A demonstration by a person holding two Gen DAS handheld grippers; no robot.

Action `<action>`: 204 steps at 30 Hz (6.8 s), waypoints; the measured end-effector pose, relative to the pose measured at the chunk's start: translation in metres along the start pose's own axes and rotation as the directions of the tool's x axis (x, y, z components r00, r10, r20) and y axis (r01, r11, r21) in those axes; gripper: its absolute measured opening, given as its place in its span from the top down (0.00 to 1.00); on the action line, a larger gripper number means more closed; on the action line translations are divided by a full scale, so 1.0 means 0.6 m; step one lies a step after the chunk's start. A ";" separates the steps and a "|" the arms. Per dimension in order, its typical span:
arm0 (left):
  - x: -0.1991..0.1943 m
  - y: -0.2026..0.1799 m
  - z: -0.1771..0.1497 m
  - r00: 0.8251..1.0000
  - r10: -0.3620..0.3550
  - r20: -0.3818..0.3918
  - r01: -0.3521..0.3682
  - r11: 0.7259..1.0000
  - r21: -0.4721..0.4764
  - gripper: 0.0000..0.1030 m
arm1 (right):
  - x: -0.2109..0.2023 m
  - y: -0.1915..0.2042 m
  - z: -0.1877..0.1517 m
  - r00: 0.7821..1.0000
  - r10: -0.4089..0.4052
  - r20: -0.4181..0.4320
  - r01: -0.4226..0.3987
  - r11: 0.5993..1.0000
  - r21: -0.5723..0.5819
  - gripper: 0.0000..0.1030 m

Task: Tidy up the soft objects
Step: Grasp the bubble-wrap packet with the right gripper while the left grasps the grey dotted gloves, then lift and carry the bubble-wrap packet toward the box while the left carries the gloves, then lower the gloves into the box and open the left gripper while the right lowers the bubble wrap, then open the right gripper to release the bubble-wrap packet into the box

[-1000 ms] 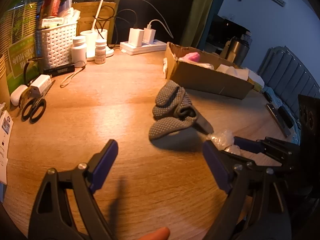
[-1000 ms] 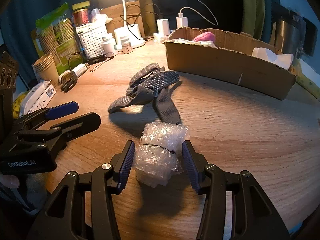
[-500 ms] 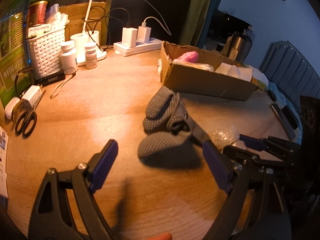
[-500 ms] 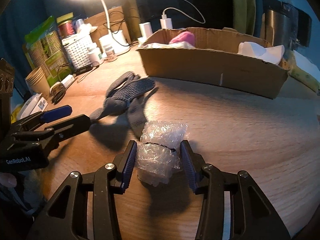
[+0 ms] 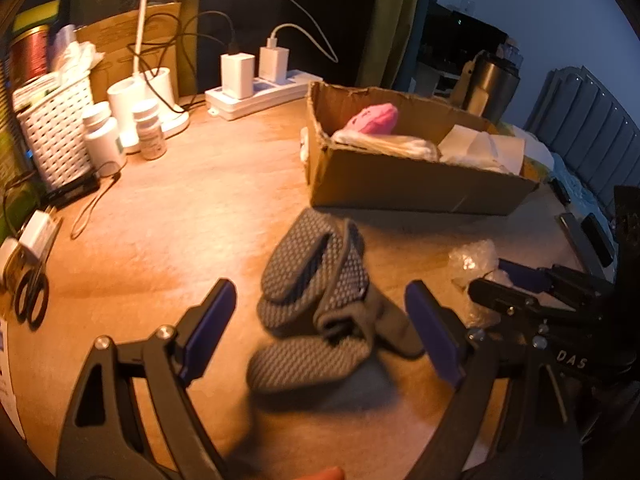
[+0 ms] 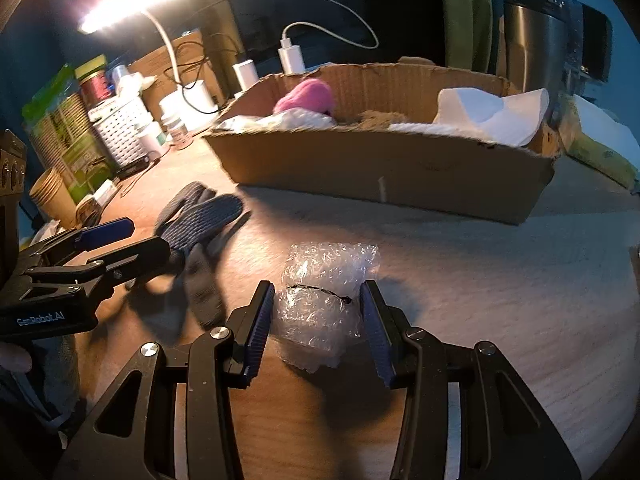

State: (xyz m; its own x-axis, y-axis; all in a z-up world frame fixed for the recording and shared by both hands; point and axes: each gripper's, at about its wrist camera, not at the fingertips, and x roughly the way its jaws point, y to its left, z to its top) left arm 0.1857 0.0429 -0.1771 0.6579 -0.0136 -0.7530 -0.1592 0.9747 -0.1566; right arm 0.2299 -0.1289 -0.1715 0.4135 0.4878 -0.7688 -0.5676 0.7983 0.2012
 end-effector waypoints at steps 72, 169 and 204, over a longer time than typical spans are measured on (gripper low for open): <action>-0.020 -0.170 0.111 0.986 -0.142 0.085 0.120 0.967 0.225 0.69 | -0.124 -0.082 0.086 0.979 -0.031 0.202 0.037 0.999 -0.026 0.56; 0.063 -0.040 0.186 0.985 -0.134 0.110 0.129 0.990 0.053 0.19 | -0.034 -0.047 0.205 0.981 -0.068 0.181 0.081 0.994 -0.068 0.56; 0.146 0.010 0.164 0.996 -0.087 0.027 0.087 0.996 -0.013 0.05 | 0.104 -0.043 0.207 0.998 -0.057 0.025 0.058 0.998 -0.033 0.55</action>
State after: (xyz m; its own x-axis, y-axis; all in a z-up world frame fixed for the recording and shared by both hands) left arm 0.3150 0.0697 -0.1810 0.6887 -0.0920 -0.7192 -0.1108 0.9669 -0.2298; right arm 0.3586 -0.0750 -0.1494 0.4624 0.4502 -0.7639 -0.5660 0.8130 0.1365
